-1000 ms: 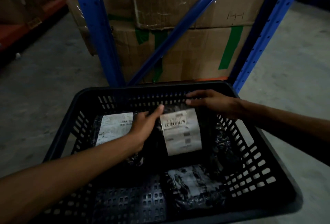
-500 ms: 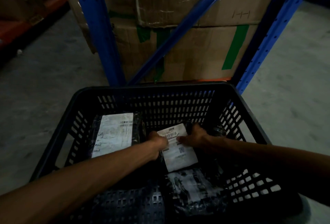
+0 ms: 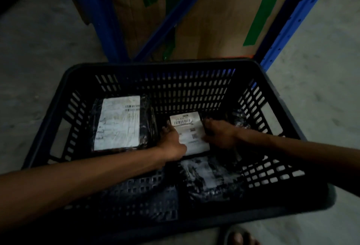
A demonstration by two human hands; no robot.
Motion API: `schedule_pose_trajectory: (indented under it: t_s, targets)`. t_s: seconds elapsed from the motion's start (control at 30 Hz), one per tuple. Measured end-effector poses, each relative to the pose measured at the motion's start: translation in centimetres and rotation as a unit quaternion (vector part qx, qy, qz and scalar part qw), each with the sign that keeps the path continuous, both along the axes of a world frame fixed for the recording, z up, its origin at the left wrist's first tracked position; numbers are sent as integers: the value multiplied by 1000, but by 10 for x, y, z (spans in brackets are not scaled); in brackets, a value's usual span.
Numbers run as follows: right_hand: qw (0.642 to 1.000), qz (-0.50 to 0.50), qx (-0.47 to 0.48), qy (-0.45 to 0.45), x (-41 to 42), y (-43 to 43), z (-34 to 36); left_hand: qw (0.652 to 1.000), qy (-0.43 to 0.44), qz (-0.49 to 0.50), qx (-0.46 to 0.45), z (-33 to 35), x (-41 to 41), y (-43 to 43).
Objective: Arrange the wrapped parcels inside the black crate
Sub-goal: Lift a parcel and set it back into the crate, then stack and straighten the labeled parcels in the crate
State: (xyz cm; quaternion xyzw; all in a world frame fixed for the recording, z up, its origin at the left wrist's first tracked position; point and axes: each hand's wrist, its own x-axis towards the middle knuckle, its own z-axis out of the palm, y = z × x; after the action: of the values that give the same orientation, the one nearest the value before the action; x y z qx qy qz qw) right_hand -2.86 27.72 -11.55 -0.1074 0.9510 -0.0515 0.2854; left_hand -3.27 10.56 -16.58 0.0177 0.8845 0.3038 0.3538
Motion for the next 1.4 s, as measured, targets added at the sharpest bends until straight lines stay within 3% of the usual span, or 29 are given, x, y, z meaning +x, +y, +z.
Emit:
schedule_pose_trajectory:
  t_s: [0.03,0.1,0.17,0.23,0.37,0.47,0.53,0.63,0.7,0.77,0.83,0.87,0.97,1.1,1.17,1.3,1.4]
  targets:
    - [999,28,-30,-14,11,6,14,998,-9,-64,13,10,14,-4]
    - [981,122,-32,-145,41,16,34,978,-16,-210,3,28,43,-15]
    - [962,177,5,-209,68,20,45,950,-4,-311,-9,26,67,-21]
    - [963,200,19,-179,80,23,43,928,15,-371,-27,33,84,-19]
    - [960,229,62,-149,85,16,43,920,45,-385,-65,27,89,-10]
    - [966,202,52,-151,86,18,53,950,64,-306,-1,32,88,-9]
    - [976,176,-15,-127,81,26,61,968,56,-239,57,39,76,-19]
    - [972,-14,-186,-142,65,35,74,980,-5,-122,158,61,56,-33]
    - [931,-165,-302,-123,55,38,87,964,-64,42,254,76,44,-35]
    - [854,-296,-402,-146,49,41,97,926,-116,168,318,86,27,-33]
    - [770,-365,-488,-191,48,37,102,899,-161,236,332,95,11,-32]
    - [753,-376,-504,-193,47,33,101,886,-170,262,343,100,4,-32]
    - [754,-420,-489,-128,35,18,83,862,-166,319,358,111,-8,-22]
    - [788,-426,-444,-19,7,-2,55,903,-115,302,284,94,-6,-2]
    - [803,-427,-416,-8,-5,-9,43,903,-105,315,274,75,-11,2]
    - [800,-444,-402,-29,-19,-6,21,904,-73,321,274,50,-18,11]
    - [816,-423,-392,-29,-21,-7,3,925,-45,295,235,28,-24,16]
